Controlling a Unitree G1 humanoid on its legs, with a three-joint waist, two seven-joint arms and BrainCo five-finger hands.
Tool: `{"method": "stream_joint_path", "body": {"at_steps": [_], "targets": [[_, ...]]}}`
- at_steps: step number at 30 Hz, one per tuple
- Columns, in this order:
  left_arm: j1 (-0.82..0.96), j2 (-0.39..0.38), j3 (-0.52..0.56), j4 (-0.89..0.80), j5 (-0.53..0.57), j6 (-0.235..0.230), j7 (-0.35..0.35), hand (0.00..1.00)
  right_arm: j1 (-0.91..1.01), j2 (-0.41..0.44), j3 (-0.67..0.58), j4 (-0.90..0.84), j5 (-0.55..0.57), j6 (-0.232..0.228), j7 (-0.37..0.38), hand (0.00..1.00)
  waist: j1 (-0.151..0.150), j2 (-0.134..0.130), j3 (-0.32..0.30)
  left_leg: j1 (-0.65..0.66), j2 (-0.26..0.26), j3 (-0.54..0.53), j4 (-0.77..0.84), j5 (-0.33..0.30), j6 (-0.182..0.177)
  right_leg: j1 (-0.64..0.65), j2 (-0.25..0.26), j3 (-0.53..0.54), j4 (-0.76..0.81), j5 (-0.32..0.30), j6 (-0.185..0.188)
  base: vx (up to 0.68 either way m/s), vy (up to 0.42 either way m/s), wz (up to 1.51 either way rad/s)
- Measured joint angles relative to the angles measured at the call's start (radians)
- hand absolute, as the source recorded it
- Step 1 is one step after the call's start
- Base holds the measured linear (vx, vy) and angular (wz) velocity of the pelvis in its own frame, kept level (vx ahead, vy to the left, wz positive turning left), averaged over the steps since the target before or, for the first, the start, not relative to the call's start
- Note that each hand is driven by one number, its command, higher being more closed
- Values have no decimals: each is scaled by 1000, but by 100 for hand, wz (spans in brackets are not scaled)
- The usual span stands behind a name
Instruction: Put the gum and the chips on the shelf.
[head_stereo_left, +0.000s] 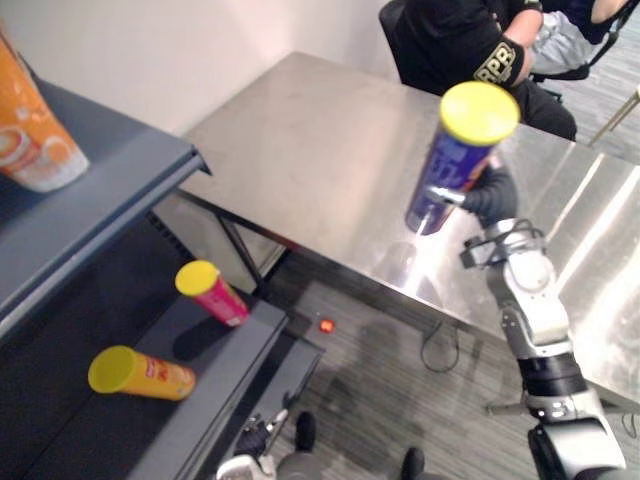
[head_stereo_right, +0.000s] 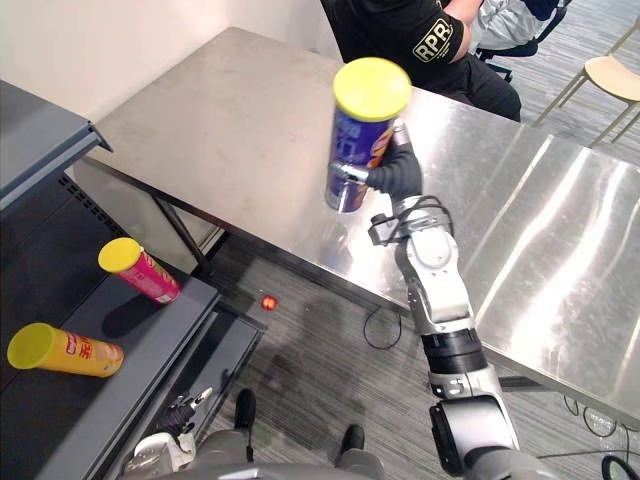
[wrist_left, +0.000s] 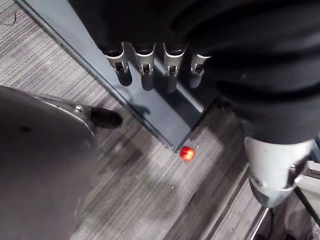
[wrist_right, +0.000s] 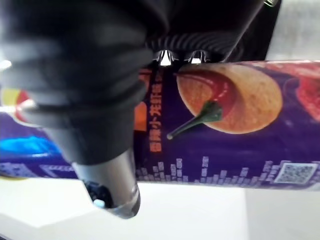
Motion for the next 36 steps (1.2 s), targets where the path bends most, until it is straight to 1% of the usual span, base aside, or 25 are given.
{"method": "stream_joint_path", "body": {"at_steps": [3,4,6,8,10,16,18,19,20,21,22,23,24,25,26,27,28,29,30,31,32,33,34,35,36], "targets": [[12,6,1,0,0,0,1,0,34,0,-49,-47,3,-7,-15,100,-12,-8,-16,2,3,10,-4,0,-1,-4,2,13,0,0,0,-34,-8,-13],[15,7,1,1,1,0,2,0,54,0,-71,-65,4,-17,-18,100,-21,-13,-23,4,5,14,-4,-1,-1,-5,4,17,0,0,0,-25,-10,-10],[19,10,1,2,2,1,4,0,103,0,-115,-98,21,-32,-21,100,-27,-21,-31,16,10,31,-5,-3,-4,-5,7,31,1,1,-1,-28,-13,-21],[30,12,0,2,2,1,6,0,132,0,-129,-121,24,-33,-22,100,-43,-24,-40,18,12,35,-5,-3,-4,-6,9,38,2,1,-2,-27,-10,-11],[34,18,0,2,2,1,7,0,163,0,-140,-139,42,-38,-19,100,-48,-23,-51,18,13,36,-5,-3,-4,-6,10,40,1,1,-2,0,0,0],[42,18,0,4,3,1,7,0,231,10,-145,-141,42,-41,-16,100,-47,-21,-67,33,18,45,1,-5,-8,-4,13,51,16,0,-7,2,-6,-5],[46,19,0,5,2,1,6,0,258,15,-135,-141,42,-41,-16,100,-47,-20,-67,47,18,51,4,-8,-10,-16,9,55,72,-26,-13,-7,-3,-5],[46,20,1,9,-2,2,3,0,270,32,-134,-141,43,-41,-14,100,-48,-19,-65,35,18,41,44,-25,-12,-24,3,53,117,-49,-16,-43,-11,18],[46,20,2,10,-5,1,-3,0,278,57,-130,-135,43,-41,-14,100,-47,-14,-61,15,18,22,109,-53,-13,-18,-2,42,147,-67,-19,-54,-15,27],[46,19,3,10,-9,1,-4,0,277,67,-121,-131,44,-41,-14,100,-46,-9,-57,3,20,7,142,-66,-15,-14,-2,34,158,-75,-22,-58,-22,38],[46,18,6,10,-11,1,-7,0,278,77,-103,-128,45,-41,-14,100,-46,2,-50,-17,26,-18,186,-80,-20,-3,3,17,167,-81,-25,-126,-64,55],[46,16,7,11,-12,1,-12,0,278,82,-79,-128,55,-41,-10,100,-47,20,-42,-44,34,-59,215,-84,-23,5,15,-18,171,-86,-33,-187,-98,91],[46,9,7,12,-13,2,-14,0,278,82,-58,-128,63,-41,-8,100,-45,36,-36,-76,42,-109,212,-71,-33,1,27,-66,179,-96,-49,-213,-111,95],[47,6,8,12,-12,1,-14,0,278,82,-50,-128,63,-41,-6,100,-42,46,-33,-90,45,-135,200,-61,-41,-8,32,-89,189,-104,-56,-199,-124,114],[51,0,9,11,-11,3,-14,0,277,80,-41,-128,63,-41,-4,100,-38,72,-28,-118,53,-186,165,-40,-47,-28,44,-140,218,-114,-71,-195,-150,108],[62,0,9,11,-10,8,-13,0,278,77,-32,-127,62,-39,-2,100,-21,83,-25,-121,73,-179,101,-52,-46,-41,59,-171,222,-123,-91,-171,-155,113],[59,4,12,18,-11,9,-12,0,277,78,-29,-126,62,-37,0,100,-16,72,-26,-121,81,-133,74,-76,-24,-42,48,-188,200,-118,-101,-173,-103,106],[50,10,30,29,-14,12,-13,0,271,76,-38,-126,61,-39,0,100,-12,54,-12,-138,85,-44,81,-100,60,-44,26,-236,195,-114,-106,-168,-90,122],[52,10,52,37,-13,12,-13,0,269,85,-59,-115,60,-39,-5,100,-5,44,-6,-188,79,80,212,-58,128,-56,-18,-287,203,-111,-114,-152,-123,131],[83,-6,77,43,-14,12,-11,0,265,82,-71,-103,59,-39,-14,100,3,65,-8,-201,97,185,399,-45,151,-56,-33,-323,228,-103,-107,-89,-134,106],[104,-19,87,38,-13,12,-12,0,266,79,-77,-102,59,-39,-20,100,5,89,-13,-191,117,232,430,-45,151,-54,-22,-344,246,-106,-110,-83,-103,127],[129,-36,85,16,-13,14,-12,0,267,77,-107,-97,59,-42,-28,100,-8,121,-16,-203,102,256,370,17,146,-59,-17,-371,254,-128,-134,-169,-47,165],[127,-29,104,2,-13,8,-14,0,267,79,-149,-91,58,-41,-39,100,-19,106,-19,-186,54,229,228,109,136,-55,-34,-412,195,-114,-140,-176,-2,171],[113,-32,130,5,-13,10,-14,0,265,86,-165,-88,58,-40,-41,100,-9,104,-18,-182,60,263,270,62,160,-52,-42,-456,180,-96,-141,-172,-16,129],[130,-34,154,20,-12,20,-14,0,270,106,-183,-88,59,-40,-43,100,0,94,-15,-163,95,349,422,-77,174,-51,-56,-495,179,-76,-135,-122,-34,92]]}}
